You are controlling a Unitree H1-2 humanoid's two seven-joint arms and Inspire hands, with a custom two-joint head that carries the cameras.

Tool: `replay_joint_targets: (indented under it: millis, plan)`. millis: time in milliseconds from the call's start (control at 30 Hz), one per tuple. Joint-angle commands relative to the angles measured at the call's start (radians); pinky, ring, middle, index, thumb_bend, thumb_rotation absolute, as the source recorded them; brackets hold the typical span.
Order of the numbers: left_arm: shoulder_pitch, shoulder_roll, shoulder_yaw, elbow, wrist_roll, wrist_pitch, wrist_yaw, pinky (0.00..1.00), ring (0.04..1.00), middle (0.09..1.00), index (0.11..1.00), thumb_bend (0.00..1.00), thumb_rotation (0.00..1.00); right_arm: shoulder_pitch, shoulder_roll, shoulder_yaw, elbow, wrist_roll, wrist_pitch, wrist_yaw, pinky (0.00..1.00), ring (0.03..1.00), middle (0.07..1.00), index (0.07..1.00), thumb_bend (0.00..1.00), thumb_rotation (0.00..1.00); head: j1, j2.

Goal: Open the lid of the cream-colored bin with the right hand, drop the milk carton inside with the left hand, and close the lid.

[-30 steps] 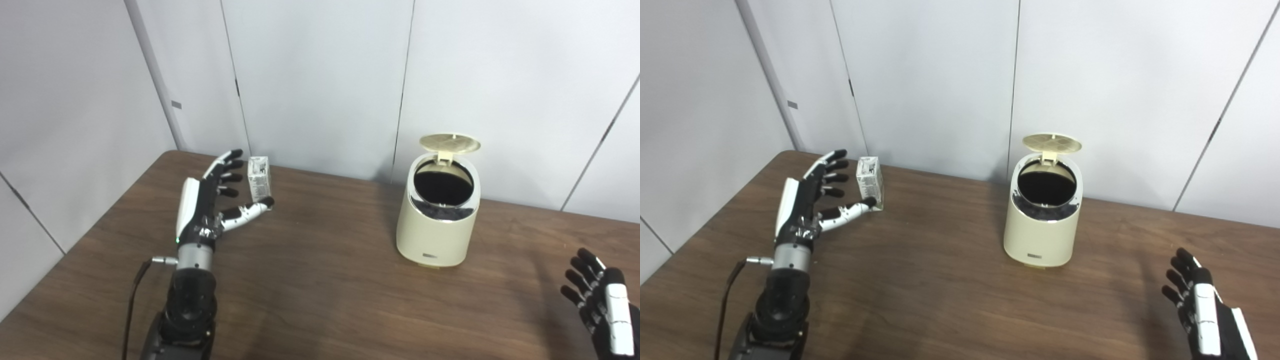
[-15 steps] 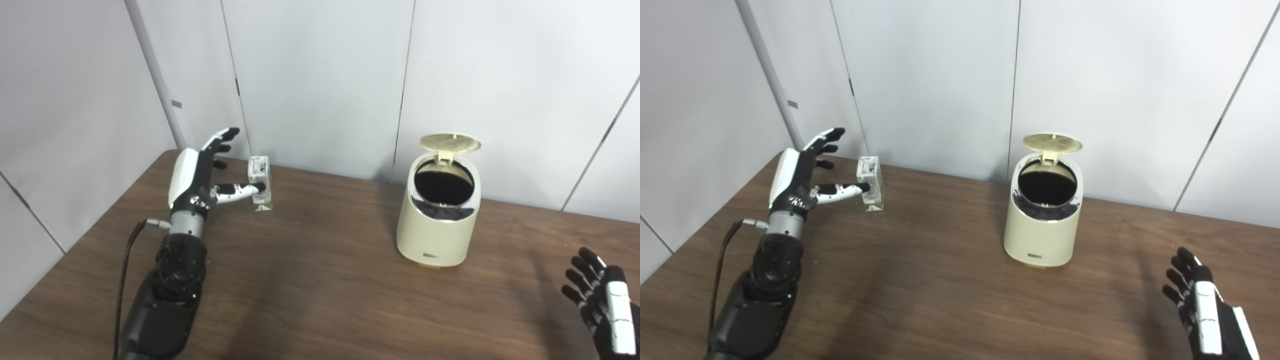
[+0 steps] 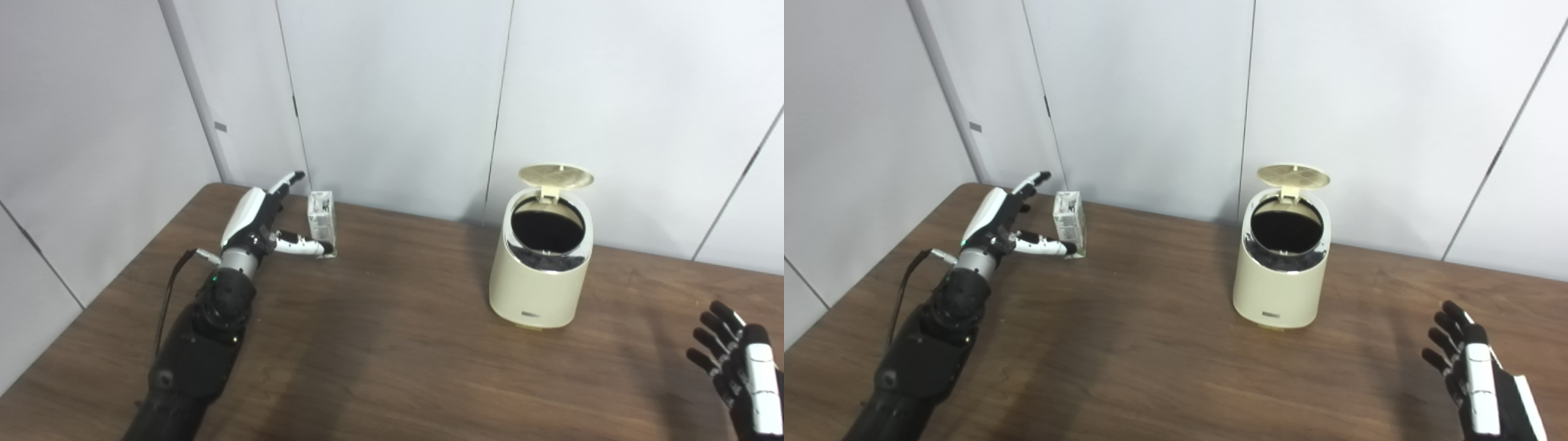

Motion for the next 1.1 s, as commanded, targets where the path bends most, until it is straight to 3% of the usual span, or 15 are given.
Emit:
replay_joint_targets:
  millis: [0, 133, 267, 400, 733, 1067]
  plan:
    - [-0.077, 0.048, -0.002, -0.001, -0.008, -0.008, -0.012, 0.86, 0.938, 0.963, 0.986, 0.94, 0.07, -0.022, 0.002, 0.001, -0.046, -0.001, -0.021, -0.002, 0.87, 0.917, 0.918, 0.896, 0.51, 0.97, 0.0, 0.001]
    - [-0.118, 0.058, -0.005, 0.046, -0.035, -0.013, -0.03, 0.8, 0.933, 0.976, 0.978, 0.93, 0.02, -0.018, -0.004, 0.008, -0.041, -0.009, -0.035, 0.0, 0.88, 0.922, 0.924, 0.903, 0.52, 0.99, -0.005, -0.001]
    - [-0.159, 0.075, -0.028, 0.107, -0.034, -0.037, -0.032, 0.85, 0.929, 0.963, 0.969, 0.92, 0.0, -0.017, -0.003, 0.016, -0.039, -0.022, -0.039, -0.006, 0.88, 0.924, 0.923, 0.903, 0.52, 0.98, -0.008, -0.002]
    - [-0.19, 0.084, -0.045, 0.154, -0.03, -0.047, -0.025, 0.83, 0.915, 0.952, 0.958, 0.92, 0.01, -0.016, -0.003, 0.024, -0.03, -0.037, -0.05, -0.007, 0.86, 0.918, 0.919, 0.902, 0.54, 0.99, -0.013, -0.001]
    - [-0.233, 0.109, -0.086, 0.218, -0.036, -0.031, -0.077, 0.76, 0.858, 0.891, 0.947, 0.9, 0.01, -0.009, -0.006, 0.023, -0.008, -0.038, -0.079, -0.002, 0.86, 0.916, 0.92, 0.905, 0.53, 1.0, -0.021, -0.001]
    - [-0.254, 0.133, -0.139, 0.235, -0.018, -0.005, -0.117, 0.66, 0.768, 0.814, 0.858, 0.89, 0.0, -0.003, -0.003, 0.025, -0.015, -0.031, -0.082, -0.001, 0.84, 0.901, 0.915, 0.901, 0.52, 1.0, -0.024, 0.006]
